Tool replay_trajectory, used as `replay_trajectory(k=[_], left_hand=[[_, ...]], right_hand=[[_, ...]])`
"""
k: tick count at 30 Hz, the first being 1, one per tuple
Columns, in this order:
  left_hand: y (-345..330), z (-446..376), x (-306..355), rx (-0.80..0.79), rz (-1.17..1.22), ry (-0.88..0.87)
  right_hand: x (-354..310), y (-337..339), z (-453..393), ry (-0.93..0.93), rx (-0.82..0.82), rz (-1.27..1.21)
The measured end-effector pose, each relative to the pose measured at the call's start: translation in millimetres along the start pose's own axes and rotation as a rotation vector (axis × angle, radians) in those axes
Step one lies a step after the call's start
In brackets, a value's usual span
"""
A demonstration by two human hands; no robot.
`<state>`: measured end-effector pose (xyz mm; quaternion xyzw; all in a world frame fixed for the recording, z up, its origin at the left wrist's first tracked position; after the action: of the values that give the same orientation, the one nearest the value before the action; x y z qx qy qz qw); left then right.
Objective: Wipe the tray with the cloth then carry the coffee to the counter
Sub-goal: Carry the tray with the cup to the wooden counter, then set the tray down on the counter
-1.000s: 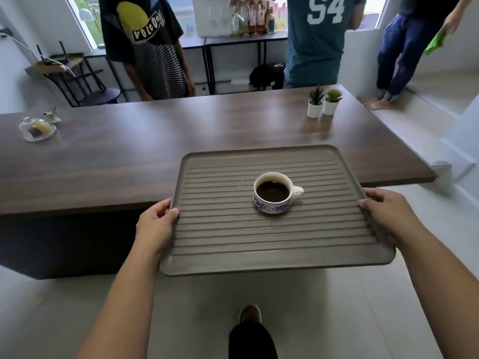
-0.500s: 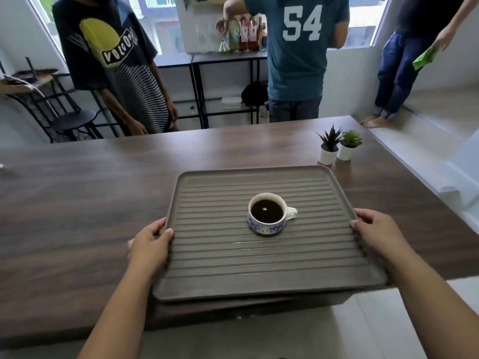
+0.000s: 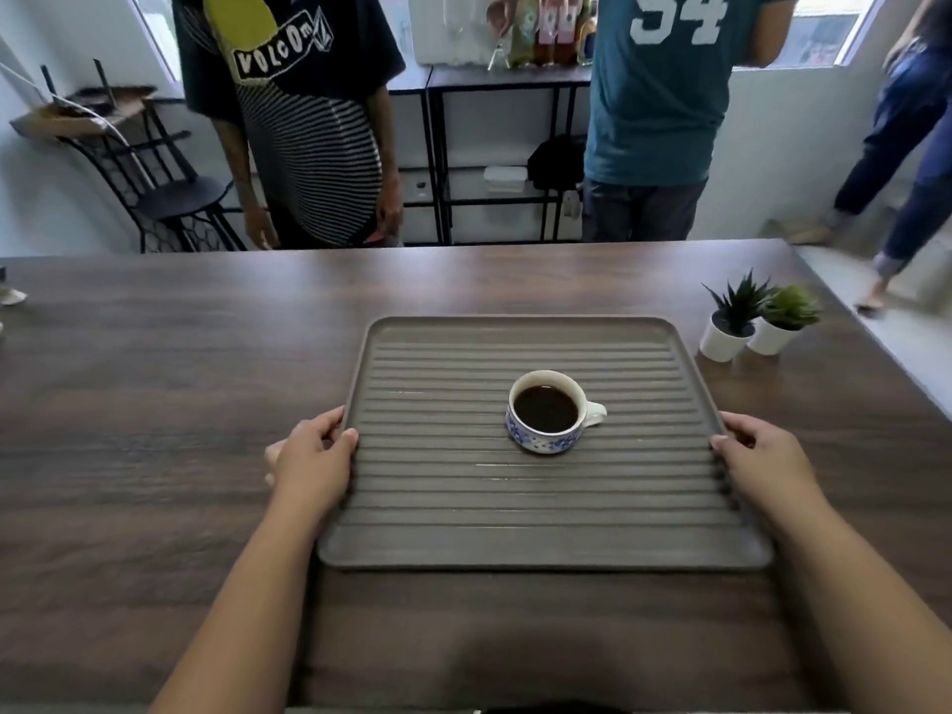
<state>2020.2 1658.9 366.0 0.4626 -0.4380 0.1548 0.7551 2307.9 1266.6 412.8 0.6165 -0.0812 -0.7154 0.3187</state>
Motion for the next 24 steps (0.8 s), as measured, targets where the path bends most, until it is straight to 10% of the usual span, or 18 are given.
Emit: replay_trajectory(k=[24], left_hand=[[-9,19,43,0.127,-0.360,-0.005]], right_hand=[[-6,-6,-17,0.106,0.072,0.431]])
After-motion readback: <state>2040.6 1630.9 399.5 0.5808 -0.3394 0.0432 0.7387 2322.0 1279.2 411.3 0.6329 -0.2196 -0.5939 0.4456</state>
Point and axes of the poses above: each hand's wrist, its own z-axis away from the middle knuckle, its own y-axis out of the back of the hand, x = y × z, the point moved 4 cm from there along -z, towards the middle knuckle, and after that the axes turned 5 degrees about -x, right-handed, at the moved point
